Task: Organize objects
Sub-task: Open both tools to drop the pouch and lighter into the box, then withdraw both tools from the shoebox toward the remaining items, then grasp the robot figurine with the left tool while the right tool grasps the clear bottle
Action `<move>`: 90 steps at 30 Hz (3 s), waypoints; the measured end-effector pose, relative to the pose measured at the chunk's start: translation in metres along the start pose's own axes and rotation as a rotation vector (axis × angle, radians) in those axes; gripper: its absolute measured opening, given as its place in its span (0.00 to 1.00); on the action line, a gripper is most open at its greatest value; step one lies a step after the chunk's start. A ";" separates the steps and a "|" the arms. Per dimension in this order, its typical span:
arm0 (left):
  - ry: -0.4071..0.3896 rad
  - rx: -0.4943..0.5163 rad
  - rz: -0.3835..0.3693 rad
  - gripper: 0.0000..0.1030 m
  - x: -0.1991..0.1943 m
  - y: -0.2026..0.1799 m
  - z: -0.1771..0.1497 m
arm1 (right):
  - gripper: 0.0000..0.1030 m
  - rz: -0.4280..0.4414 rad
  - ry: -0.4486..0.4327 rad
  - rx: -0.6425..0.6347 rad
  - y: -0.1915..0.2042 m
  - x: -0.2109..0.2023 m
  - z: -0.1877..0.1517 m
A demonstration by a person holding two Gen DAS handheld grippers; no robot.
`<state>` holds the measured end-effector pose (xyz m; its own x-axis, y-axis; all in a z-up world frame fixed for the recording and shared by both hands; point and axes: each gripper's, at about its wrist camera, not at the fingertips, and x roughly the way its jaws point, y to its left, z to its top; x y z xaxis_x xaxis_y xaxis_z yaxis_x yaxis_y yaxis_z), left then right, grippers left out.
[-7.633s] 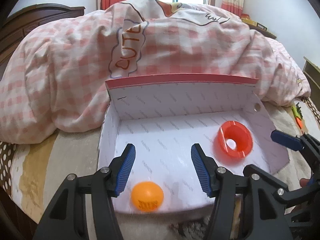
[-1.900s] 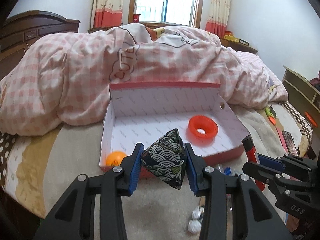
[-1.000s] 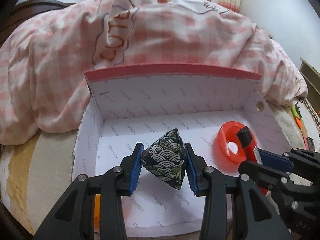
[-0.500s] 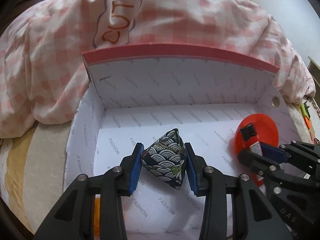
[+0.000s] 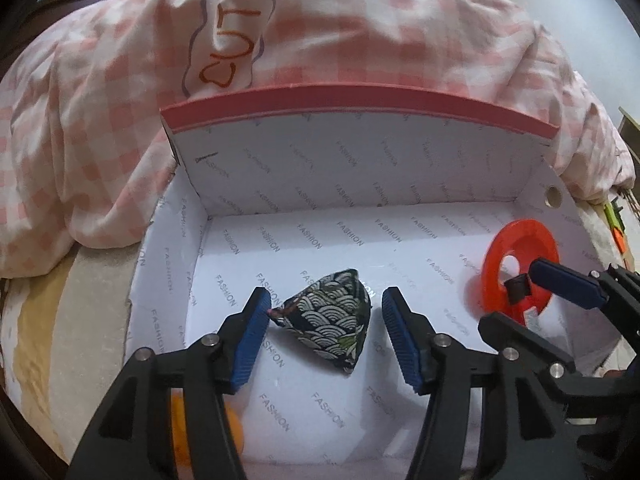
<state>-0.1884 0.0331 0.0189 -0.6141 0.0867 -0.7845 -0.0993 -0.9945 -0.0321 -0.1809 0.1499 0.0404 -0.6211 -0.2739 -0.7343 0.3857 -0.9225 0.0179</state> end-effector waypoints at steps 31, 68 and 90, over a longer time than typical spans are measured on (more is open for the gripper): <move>-0.105 0.071 -0.119 0.58 -0.098 -0.018 -0.060 | 0.56 0.074 -0.073 0.099 0.006 -0.110 -0.075; 0.015 0.152 -0.222 0.45 -0.067 -0.032 -0.118 | 0.56 0.079 0.020 0.109 0.008 -0.107 -0.134; -0.005 0.032 -0.184 0.31 -0.072 0.008 -0.122 | 0.47 0.240 0.053 0.159 0.044 -0.081 -0.113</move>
<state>-0.0495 0.0116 -0.0008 -0.5870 0.2672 -0.7642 -0.2353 -0.9595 -0.1548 -0.0368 0.1620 0.0241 -0.4871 -0.4784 -0.7306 0.4031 -0.8653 0.2979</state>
